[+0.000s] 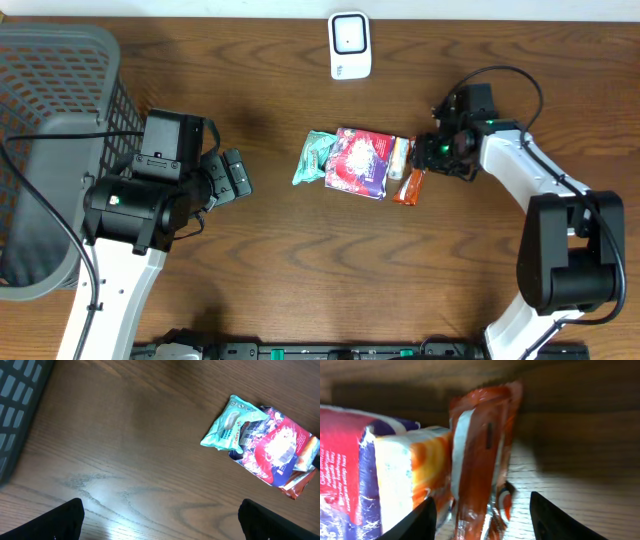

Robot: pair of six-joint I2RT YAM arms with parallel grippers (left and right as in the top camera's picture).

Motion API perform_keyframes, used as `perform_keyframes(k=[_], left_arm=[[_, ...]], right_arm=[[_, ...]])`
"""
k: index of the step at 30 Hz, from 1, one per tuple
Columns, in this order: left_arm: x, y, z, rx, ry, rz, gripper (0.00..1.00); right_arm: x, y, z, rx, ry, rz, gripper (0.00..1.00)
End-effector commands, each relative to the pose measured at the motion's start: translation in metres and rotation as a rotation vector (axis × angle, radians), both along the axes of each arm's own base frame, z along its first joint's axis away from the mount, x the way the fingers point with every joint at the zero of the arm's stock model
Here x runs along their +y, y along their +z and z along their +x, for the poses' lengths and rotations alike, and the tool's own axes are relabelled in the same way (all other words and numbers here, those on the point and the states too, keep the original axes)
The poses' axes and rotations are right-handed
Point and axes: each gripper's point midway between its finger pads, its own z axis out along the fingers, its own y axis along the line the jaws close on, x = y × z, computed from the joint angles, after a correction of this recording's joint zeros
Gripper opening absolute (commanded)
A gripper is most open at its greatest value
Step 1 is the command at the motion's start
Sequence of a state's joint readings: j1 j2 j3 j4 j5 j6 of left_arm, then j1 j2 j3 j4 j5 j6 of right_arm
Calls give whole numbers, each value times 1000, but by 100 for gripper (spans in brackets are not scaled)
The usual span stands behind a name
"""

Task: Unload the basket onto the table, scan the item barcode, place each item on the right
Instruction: 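Grasp the red-orange packet with the right gripper and lift it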

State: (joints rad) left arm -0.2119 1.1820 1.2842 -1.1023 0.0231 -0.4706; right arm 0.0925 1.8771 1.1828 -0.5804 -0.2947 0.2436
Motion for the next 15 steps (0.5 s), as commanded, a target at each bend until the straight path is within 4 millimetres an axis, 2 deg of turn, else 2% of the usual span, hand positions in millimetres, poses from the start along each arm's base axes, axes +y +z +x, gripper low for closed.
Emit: perform_keyframes(k=[1,6,8,9,11,15], left_arm=[[3,-3,-1,9,3,13,98],[3,-3,-1,9,3,13,98],[3,-3,-1,9,3,13,98],[3,-3,-1,9,3,13,98],[3,-3,-1,9,3,13,98],[3,-3,-1,9,3,13,98]], right_arm=[[-3,-13,-5,32,11,-37,52],[-8,-29,-12,77,5,-70,51],[-9,-33,-14,91,4,-78,46],[-14,-38,-15,101,-1,-103,37],[-26,-41,-18,116,-19,-166,27],[-57,-34,-23,149,-71,-270,21]])
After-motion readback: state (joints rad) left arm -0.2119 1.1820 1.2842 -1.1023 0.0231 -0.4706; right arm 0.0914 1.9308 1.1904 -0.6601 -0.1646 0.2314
